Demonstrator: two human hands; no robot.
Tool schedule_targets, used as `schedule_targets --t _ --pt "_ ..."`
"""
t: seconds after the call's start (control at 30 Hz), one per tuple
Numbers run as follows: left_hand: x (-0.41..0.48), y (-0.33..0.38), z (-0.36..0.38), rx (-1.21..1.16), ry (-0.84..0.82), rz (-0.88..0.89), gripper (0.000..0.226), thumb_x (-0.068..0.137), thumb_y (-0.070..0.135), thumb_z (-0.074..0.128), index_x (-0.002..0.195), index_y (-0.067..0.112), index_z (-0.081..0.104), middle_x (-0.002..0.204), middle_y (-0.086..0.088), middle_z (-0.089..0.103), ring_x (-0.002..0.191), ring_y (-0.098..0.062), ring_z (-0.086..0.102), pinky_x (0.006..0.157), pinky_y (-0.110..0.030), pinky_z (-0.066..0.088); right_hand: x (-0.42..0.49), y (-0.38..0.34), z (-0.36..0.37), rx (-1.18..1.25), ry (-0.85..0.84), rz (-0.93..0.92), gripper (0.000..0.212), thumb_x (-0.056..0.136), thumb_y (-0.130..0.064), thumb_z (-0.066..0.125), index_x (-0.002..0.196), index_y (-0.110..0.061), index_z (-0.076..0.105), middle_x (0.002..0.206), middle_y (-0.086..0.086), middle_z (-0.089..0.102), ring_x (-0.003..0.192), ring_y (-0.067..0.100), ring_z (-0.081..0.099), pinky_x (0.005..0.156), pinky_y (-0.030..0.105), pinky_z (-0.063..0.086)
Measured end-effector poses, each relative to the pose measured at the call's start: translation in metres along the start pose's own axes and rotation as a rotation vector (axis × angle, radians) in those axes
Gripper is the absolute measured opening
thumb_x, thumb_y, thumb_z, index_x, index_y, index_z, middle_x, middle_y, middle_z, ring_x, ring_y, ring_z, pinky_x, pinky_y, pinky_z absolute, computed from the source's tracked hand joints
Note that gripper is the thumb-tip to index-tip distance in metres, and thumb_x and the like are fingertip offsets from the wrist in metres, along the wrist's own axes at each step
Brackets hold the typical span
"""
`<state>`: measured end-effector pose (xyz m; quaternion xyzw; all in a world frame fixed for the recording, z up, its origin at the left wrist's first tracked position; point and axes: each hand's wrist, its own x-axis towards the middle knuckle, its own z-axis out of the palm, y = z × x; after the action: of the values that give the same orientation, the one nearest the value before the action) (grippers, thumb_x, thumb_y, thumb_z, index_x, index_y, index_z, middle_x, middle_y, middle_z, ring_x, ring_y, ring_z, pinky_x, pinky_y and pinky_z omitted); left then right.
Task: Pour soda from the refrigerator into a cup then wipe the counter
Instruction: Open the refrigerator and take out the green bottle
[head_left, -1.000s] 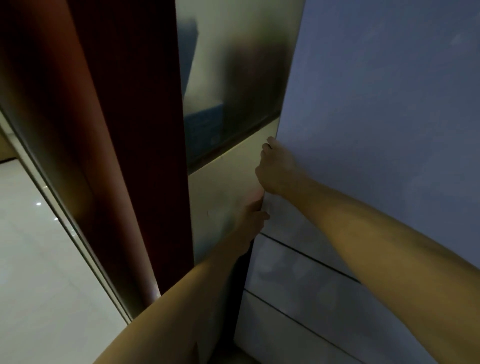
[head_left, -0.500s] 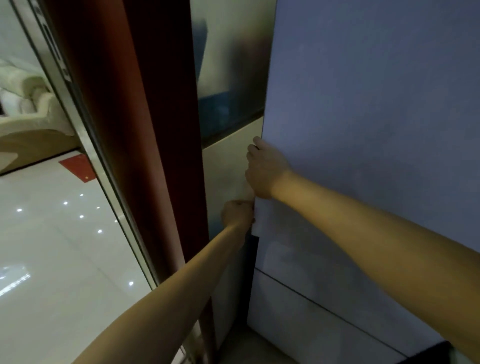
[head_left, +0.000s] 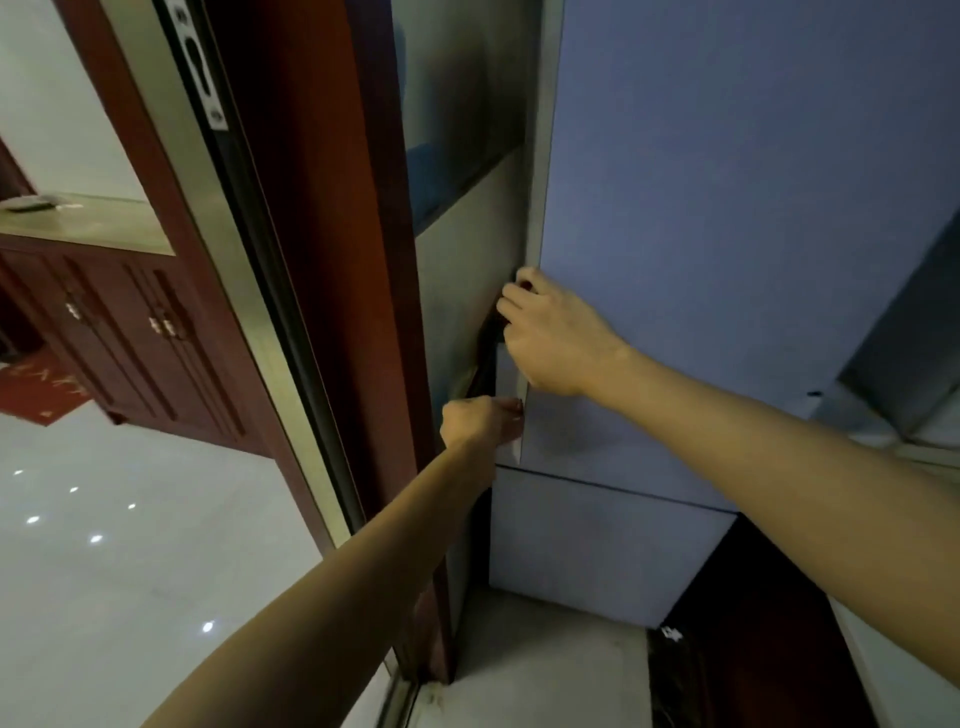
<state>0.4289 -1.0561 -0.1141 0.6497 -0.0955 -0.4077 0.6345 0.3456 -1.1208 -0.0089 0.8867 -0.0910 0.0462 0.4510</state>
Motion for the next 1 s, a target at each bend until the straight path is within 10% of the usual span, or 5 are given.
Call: schedule_targets --t 0.23,0.53,1.0 --pt "-0.063 -0.023 0.002 0.152 -0.138 0.082 0.026 0.089 0.002 0.049 0.095 0.005 0.074 0.092 -0.013 0.073 0.081 -0.025 0.071 0.076 -0.036 0.061 -0.08 -0.019 -0.035 -0.037 0.097 0.058 0.02 0.083 -0.012 0.051 0.069 -0.009 0.066 0.077 0.008 0.058 0.082 0.028 0.052 0.089 0.041 0.034" --pt "-0.145 -0.06 0.02 0.275 -0.286 0.128 0.044 0.078 0.005 0.063 0.04 0.026 0.07 0.079 -0.018 0.075 0.087 -0.034 0.072 0.082 -0.045 0.06 -0.176 -0.031 -0.053 -0.029 0.188 0.118 0.018 0.085 -0.009 0.049 0.072 -0.01 0.061 0.078 0.007 0.058 0.08 0.028 0.057 0.089 0.041 0.034" --pt "-0.228 -0.082 0.036 0.486 -0.396 0.202 0.024 0.091 -0.001 0.048 0.084 0.001 0.071 0.084 -0.02 0.072 0.067 -0.026 0.065 0.073 -0.042 0.062 -0.309 -0.036 -0.099 -0.002 0.035 0.229 0.015 0.083 -0.013 0.054 0.073 -0.006 0.062 0.079 0.012 0.057 0.081 0.031 0.053 0.086 0.045 0.039"
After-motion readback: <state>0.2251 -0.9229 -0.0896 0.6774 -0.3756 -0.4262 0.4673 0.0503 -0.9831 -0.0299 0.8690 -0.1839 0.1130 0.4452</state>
